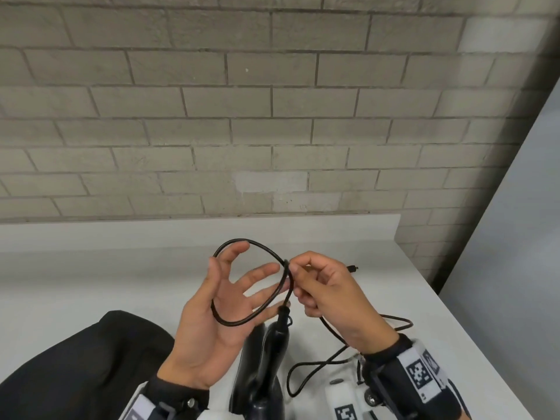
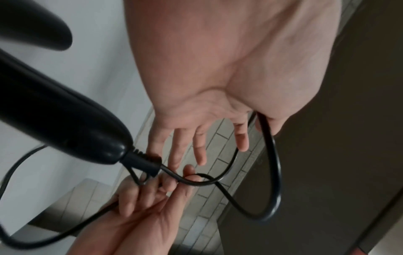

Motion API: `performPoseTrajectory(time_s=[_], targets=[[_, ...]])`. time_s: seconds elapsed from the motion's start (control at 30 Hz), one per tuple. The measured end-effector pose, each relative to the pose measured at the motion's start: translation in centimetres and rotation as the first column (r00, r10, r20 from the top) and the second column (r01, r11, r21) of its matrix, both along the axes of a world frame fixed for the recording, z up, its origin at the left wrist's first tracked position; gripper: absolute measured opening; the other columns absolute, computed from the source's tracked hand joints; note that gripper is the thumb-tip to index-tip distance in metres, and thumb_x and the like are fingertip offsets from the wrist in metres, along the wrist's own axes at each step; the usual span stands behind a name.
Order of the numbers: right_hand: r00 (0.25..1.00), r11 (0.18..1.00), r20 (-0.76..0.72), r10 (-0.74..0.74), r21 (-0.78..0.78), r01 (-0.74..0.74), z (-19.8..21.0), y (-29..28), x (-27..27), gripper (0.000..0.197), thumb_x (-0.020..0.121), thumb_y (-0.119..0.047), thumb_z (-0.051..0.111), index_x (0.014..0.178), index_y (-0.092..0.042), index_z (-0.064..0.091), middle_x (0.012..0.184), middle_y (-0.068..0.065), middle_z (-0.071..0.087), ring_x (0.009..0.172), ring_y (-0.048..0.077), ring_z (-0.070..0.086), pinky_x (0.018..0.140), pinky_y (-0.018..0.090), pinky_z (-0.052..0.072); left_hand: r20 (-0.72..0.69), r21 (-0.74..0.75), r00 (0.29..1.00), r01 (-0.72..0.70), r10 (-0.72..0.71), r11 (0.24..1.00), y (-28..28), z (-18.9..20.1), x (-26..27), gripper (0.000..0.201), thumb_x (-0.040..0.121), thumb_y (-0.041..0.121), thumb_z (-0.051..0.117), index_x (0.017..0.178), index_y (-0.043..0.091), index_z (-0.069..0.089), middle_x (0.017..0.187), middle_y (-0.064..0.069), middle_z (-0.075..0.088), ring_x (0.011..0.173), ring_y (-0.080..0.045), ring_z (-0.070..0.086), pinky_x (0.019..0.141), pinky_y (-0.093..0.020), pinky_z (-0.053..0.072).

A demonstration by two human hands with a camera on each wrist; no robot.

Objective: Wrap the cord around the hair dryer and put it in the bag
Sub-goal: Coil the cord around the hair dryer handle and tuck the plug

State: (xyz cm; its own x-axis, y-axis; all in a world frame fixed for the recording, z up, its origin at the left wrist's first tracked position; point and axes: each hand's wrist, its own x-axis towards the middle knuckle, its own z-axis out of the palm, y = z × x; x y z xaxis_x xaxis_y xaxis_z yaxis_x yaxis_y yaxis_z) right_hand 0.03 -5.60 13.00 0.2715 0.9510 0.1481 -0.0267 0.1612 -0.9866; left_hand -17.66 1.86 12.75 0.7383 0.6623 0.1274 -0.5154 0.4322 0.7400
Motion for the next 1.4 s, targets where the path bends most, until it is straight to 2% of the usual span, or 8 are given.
performPoseTrajectory(time_s=[0.23, 0.33, 0.47, 0.8, 0.93, 1.13, 1.3, 1.4], targets=[[0.975, 0.996, 0.204, 0.088, -0.016, -0.086, -1.2, -0.5, 2.0, 0.01, 0.086, -0.018, 0.07, 0.091, -0.013, 0.077, 0.072, -0.011, 0.067, 0.065, 0.004, 0.052, 0.06, 0.018, 0.044, -0.048, 0.025, 0.999, -0.023, 0.024, 0.999, 0.6, 0.2, -0.5, 0.042, 0.097, 0.055, 0.035, 0.124, 0.034, 0.059, 0.118, -0.025, 0.063, 0.09, -0.049, 0.065, 0.082, -0.054, 0.052], [0.968, 0.989, 0.206, 0.144, -0.007, -0.145, -1.8, -0.9, 3.2, 0.011, 0.087, -0.001, 0.069, 0.095, 0.003, 0.073, 0.081, -0.004, 0.073, 0.077, 0.004, 0.065, 0.072, 0.016, 0.049, -0.029, 0.017, 0.998, -0.05, 0.05, 0.999, 1.5, -0.1, -0.9, 0.044, 0.084, 0.057, 0.064, 0.116, 0.027, 0.061, 0.108, -0.019, 0.062, 0.077, -0.039, 0.062, 0.072, -0.045, 0.049], [0.95, 0.99, 0.279, 0.142, -0.045, -0.135, -2.1, -1.3, 4.6, 0.008, 0.084, -0.002, 0.073, 0.091, -0.004, 0.076, 0.084, 0.003, 0.074, 0.082, 0.013, 0.066, 0.078, 0.024, 0.051, -0.055, -0.005, 0.997, -0.057, 0.057, 0.998, 2.4, -0.2, -1.3, 0.054, 0.065, 0.054, 0.085, 0.096, 0.017, 0.063, 0.09, -0.011, 0.06, 0.059, -0.027, 0.056, 0.058, -0.037, 0.047], [0.849, 0.987, 0.504, 0.157, -0.041, -0.157, 0.0, -1.5, 4.2, 0.005, 0.086, -0.021, 0.071, 0.088, -0.016, 0.07, 0.075, -0.007, 0.059, 0.071, 0.016, 0.048, 0.073, 0.033, 0.045, -0.214, 0.056, 0.975, -0.047, 0.058, 0.997, 2.6, 0.0, 0.8, 0.061, 0.069, 0.067, 0.075, 0.093, 0.014, 0.055, 0.074, -0.004, 0.054, 0.03, -0.014, 0.043, 0.032, -0.016, 0.031], [0.817, 0.975, 0.54, 0.2, -0.031, -0.219, 0.8, -1.9, 2.7, 0.006, 0.087, -0.021, 0.072, 0.087, -0.015, 0.07, 0.071, 0.002, 0.057, 0.07, 0.021, 0.05, 0.075, 0.039, 0.048, -0.275, 0.144, 0.937, -0.183, 0.217, 0.972, 2.1, 0.3, 2.0, 0.056, 0.081, 0.064, 0.051, 0.101, 0.012, 0.05, 0.075, -0.006, 0.057, 0.031, -0.015, 0.042, 0.031, -0.017, 0.027], [0.837, 0.96, 0.495, 0.236, 0.016, -0.28, 1.5, -2.8, 1.8, 0.009, 0.088, -0.009, 0.07, 0.081, -0.012, 0.064, 0.074, 0.013, 0.058, 0.069, 0.03, 0.049, 0.07, 0.032, 0.046, -0.28, 0.341, 0.835, -0.375, 0.474, 0.862, 1.5, -0.1, 3.0, 0.043, 0.096, 0.051, 0.041, 0.104, 0.011, 0.054, 0.087, -0.003, 0.06, 0.05, -0.023, 0.055, 0.047, -0.03, 0.049], [0.777, 0.939, 0.542, 0.321, -0.074, -0.336, 2.3, -3.9, 0.5, 0.007, 0.091, -0.015, 0.061, 0.085, -0.014, 0.063, 0.073, -0.001, 0.057, 0.069, 0.031, 0.049, 0.07, 0.039, 0.047, -0.263, 0.238, 0.869, -0.362, 0.419, 0.901, 2.1, -0.5, 2.4, 0.038, 0.1, 0.045, 0.038, 0.094, 0.01, 0.054, 0.076, -0.003, 0.057, 0.052, -0.024, 0.055, 0.051, -0.034, 0.05], [0.825, 0.938, 0.475, 0.305, -0.002, -0.346, 2.9, -4.3, -0.3, 0.009, 0.097, -0.015, 0.054, 0.089, -0.014, 0.059, 0.073, -0.009, 0.056, 0.068, 0.016, 0.051, 0.067, 0.027, 0.045, -0.16, 0.092, 0.95, -0.256, 0.268, 0.962, 2.2, -0.1, 2.1, 0.041, 0.099, 0.047, 0.038, 0.084, 0.012, 0.053, 0.075, -0.006, 0.055, 0.064, -0.026, 0.059, 0.064, -0.036, 0.052]])
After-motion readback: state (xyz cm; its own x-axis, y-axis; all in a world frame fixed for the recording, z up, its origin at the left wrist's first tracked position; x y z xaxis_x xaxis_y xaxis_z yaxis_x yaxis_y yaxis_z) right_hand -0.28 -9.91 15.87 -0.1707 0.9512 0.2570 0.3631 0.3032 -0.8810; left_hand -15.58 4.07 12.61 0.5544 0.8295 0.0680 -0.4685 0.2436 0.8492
